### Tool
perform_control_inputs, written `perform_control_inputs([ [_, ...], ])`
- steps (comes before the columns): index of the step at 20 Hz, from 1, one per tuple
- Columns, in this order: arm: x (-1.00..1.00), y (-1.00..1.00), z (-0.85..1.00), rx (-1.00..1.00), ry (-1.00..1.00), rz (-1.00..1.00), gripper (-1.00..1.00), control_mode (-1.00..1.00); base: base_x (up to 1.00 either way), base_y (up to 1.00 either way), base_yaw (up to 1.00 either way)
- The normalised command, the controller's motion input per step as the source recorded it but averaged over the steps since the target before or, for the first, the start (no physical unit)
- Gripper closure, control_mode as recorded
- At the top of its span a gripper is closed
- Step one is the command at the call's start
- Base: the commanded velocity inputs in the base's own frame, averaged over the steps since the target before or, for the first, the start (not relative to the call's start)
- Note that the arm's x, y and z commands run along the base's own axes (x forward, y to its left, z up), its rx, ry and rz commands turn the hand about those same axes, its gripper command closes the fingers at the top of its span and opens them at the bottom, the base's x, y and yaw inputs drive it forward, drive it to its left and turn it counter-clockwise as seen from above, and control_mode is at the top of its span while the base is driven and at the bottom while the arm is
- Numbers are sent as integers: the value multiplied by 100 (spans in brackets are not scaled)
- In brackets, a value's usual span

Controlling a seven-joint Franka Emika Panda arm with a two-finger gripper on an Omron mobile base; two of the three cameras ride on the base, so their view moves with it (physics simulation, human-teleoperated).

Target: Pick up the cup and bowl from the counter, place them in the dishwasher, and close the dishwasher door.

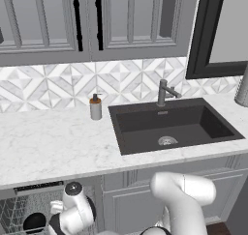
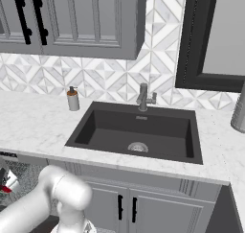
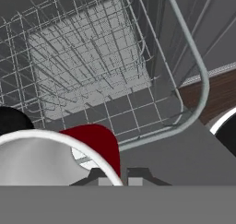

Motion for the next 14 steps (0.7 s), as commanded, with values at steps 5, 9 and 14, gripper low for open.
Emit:
perform_control_inputs([
  [5,-3,0,33,2,-4,0,100,-100,0,0,0],
  [9,-34,0,47,8,-12,0,100,-100,0,0,0],
  [14,6,4,-6,1,-22,0,100,-100,0,0,0],
])
